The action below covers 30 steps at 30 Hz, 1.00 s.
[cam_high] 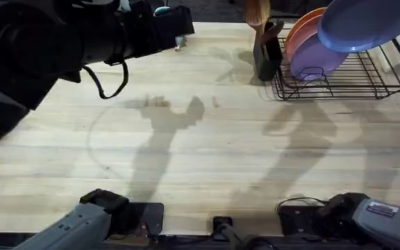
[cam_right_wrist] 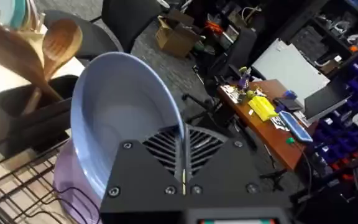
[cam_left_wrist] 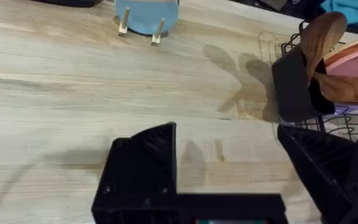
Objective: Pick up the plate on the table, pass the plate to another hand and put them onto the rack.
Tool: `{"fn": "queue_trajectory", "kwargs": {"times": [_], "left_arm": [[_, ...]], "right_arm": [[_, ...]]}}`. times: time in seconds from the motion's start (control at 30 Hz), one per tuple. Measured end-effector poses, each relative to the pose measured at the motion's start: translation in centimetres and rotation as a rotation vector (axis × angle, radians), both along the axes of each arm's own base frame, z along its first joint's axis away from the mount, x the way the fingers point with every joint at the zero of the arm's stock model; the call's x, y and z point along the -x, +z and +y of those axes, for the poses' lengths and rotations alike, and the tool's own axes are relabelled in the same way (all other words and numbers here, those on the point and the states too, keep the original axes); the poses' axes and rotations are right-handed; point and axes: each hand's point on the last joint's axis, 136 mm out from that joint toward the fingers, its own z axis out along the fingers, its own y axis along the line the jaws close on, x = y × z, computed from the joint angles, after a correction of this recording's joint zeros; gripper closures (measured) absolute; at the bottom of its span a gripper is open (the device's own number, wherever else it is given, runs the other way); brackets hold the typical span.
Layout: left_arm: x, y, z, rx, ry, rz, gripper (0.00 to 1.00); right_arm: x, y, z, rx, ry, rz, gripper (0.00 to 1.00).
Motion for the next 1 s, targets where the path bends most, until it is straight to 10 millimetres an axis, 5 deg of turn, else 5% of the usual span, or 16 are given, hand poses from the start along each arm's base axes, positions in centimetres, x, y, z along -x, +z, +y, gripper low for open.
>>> {"fn": "queue_trajectory", "kwargs": {"times": [0.37,0.6,0.63,1.0], "left_arm": [[0.0,0.0,0.1,-0.003,0.005,-0.001,0.008],[0.0,0.0,0.1,-0.004,0.005,-0.001,0.006],[0.0,0.0,0.1,-0.004,0.005,-0.001,0.007],[0.0,0.0,0.1,-0.004,0.005,-0.001,0.006]], "right_arm": [[0.1,-0.4,0.0,-0.045,-0.002,0.036,0.973],[-0.1,-2.3,-0.1,-0.043,0.0,0.08,0.973],[-0.6,-4.0,-0.8,-0.029,-0.022,0.11,0.973],[-1.3,-5.7,-1.5,0.019,-0.028,0.116,0.973]]}}
